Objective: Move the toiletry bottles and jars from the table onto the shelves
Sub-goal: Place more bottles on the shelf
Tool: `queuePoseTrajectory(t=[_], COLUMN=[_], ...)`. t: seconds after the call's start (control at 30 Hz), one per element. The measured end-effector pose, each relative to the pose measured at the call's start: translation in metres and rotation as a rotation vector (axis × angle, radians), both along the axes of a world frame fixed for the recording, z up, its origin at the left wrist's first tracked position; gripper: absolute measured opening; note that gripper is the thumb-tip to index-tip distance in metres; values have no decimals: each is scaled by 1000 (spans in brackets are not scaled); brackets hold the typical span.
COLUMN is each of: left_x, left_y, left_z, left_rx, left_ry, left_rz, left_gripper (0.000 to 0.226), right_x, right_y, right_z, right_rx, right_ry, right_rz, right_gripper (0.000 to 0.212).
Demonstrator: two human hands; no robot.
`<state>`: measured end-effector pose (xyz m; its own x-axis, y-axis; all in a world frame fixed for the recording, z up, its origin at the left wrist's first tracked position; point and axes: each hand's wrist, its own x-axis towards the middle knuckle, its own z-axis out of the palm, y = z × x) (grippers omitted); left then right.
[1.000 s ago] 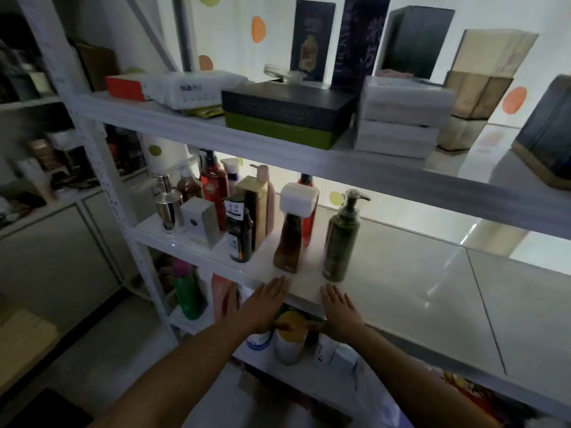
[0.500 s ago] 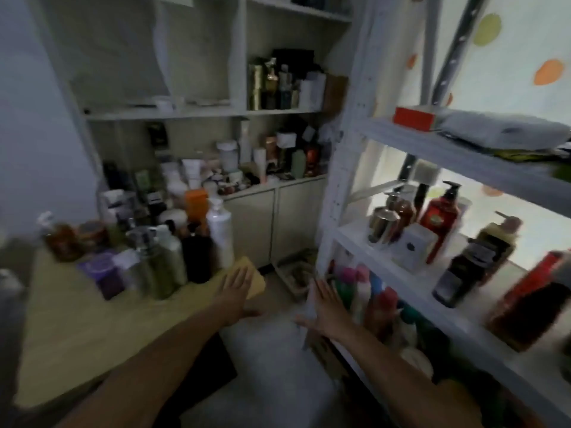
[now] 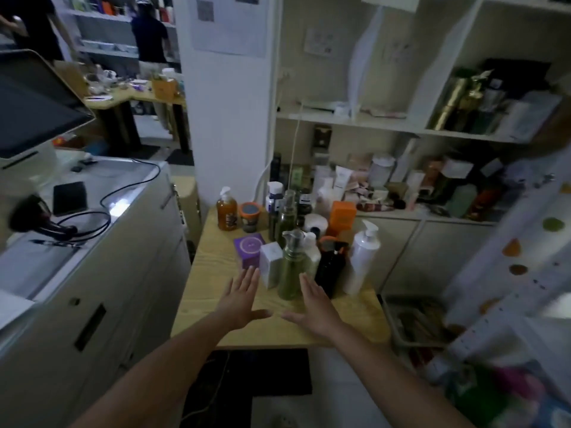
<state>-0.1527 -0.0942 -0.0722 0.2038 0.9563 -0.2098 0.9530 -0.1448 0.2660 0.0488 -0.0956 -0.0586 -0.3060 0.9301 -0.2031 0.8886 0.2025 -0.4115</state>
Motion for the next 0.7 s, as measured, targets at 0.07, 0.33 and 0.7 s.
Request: queuePoseTrajectory(t=[0.07,0.33,0.7], left_x=[-3,35,41], left_y=[20,122,171], left_z=[2,13,5], left_rx=[-12,-27,-157], left_ry=[-50,-346,-468], left_rz=[56,46,10], left_gripper=[114,99,67], right_x=[-12,-28,-25], right_y=[19,77,105], right_z=[-8,-57,-86], right_rx=[-44,-118,-11], right_ry=[86,507,483], right_rz=[-51,-355,-449], right_gripper=[112,77,79])
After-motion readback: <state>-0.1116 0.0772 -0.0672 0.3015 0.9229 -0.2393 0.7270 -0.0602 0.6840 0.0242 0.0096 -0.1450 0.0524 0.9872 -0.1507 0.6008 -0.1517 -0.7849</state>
